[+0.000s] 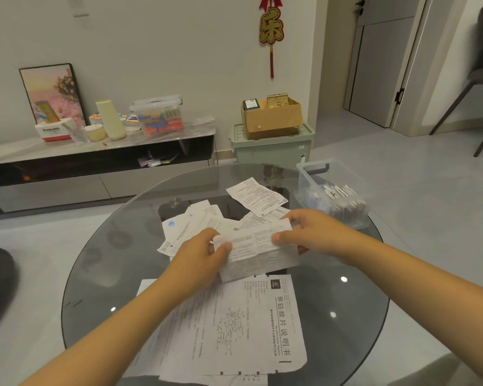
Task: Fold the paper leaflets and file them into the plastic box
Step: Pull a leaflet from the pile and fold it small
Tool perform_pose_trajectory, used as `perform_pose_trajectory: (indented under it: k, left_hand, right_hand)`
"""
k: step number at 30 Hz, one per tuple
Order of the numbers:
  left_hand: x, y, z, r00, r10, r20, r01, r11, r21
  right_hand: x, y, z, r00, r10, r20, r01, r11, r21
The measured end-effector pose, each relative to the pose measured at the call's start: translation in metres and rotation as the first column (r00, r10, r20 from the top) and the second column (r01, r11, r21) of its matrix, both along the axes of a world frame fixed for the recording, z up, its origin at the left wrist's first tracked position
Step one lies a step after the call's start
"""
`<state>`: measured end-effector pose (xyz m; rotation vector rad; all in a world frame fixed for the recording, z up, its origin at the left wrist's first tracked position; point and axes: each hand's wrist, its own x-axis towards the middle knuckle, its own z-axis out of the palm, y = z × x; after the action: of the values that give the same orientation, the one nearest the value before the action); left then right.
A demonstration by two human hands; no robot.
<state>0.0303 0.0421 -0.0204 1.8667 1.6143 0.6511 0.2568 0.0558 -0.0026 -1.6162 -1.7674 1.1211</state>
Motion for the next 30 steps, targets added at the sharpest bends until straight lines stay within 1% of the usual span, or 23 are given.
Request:
perform_pose_trajectory:
  k: [3, 7, 10, 11, 13, 16, 18, 20, 22, 25, 28, 30]
  left_hand:
    - [0.005, -0.001, -0.003, 1.000, 0.018, -0.006, -0.018, 0.999, 0.034]
    - [0.008, 0.002, -0.007, 1.000, -0.020, -0.007, 0.020, 0.998, 0.061]
    - [0.010, 0.002, -0.012, 0.995, -0.080, -0.053, 0.083, 0.995, 0.057]
    - [0.010, 0.002, -0.014, 0.992, -0.097, -0.087, 0.102, 0.993, 0.063]
    - [0.008, 0.004, -0.018, 0.970, -0.132, -0.202, 0.151, 0.985, 0.080]
    - [0.005, 0.007, -0.022, 0.906, -0.209, -0.368, 0.289, 0.941, 0.177]
    - [0.005, 0.008, -0.023, 0.849, -0.266, -0.458, 0.389, 0.899, 0.200]
    - [0.007, 0.008, -0.024, 0.815, -0.306, -0.492, 0.429, 0.890, 0.156]
    - [0.009, 0.008, -0.024, 0.785, -0.329, -0.525, 0.459, 0.878, 0.136]
    - [0.009, 0.009, -0.021, 0.758, -0.332, -0.561, 0.497, 0.852, 0.166]
    - [0.012, 0.007, -0.016, 0.714, -0.338, -0.613, 0.517, 0.845, 0.135]
    - [0.014, 0.006, -0.016, 0.692, -0.338, -0.638, 0.537, 0.831, 0.143]
  right_hand:
    - [-0.003, 0.001, -0.007, 0.999, 0.004, 0.054, -0.002, 0.999, -0.036]
    - [-0.009, 0.000, -0.016, 0.962, -0.011, 0.273, 0.002, 0.999, 0.034]
    - [-0.012, -0.001, -0.019, 0.929, -0.021, 0.369, 0.000, 0.998, 0.055]
    - [-0.012, -0.002, -0.020, 0.918, -0.022, 0.397, -0.008, 0.997, 0.074]
    - [-0.011, -0.003, -0.021, 0.887, -0.033, 0.460, -0.041, 0.988, 0.151]
    - [-0.011, -0.003, -0.021, 0.836, 0.004, 0.548, -0.145, 0.966, 0.214]
    - [-0.011, -0.003, -0.021, 0.814, 0.086, 0.574, -0.242, 0.949, 0.201]
    - [-0.012, -0.004, -0.022, 0.786, 0.177, 0.593, -0.326, 0.933, 0.153]
    - [-0.012, -0.005, -0.024, 0.771, 0.240, 0.591, -0.370, 0.923, 0.109]
    - [-0.011, -0.006, -0.025, 0.750, 0.256, 0.610, -0.402, 0.908, 0.114]
    - [-0.012, -0.007, -0.023, 0.726, 0.235, 0.647, -0.418, 0.897, 0.144]
    - [-0.011, -0.008, -0.022, 0.718, 0.223, 0.660, -0.425, 0.891, 0.160]
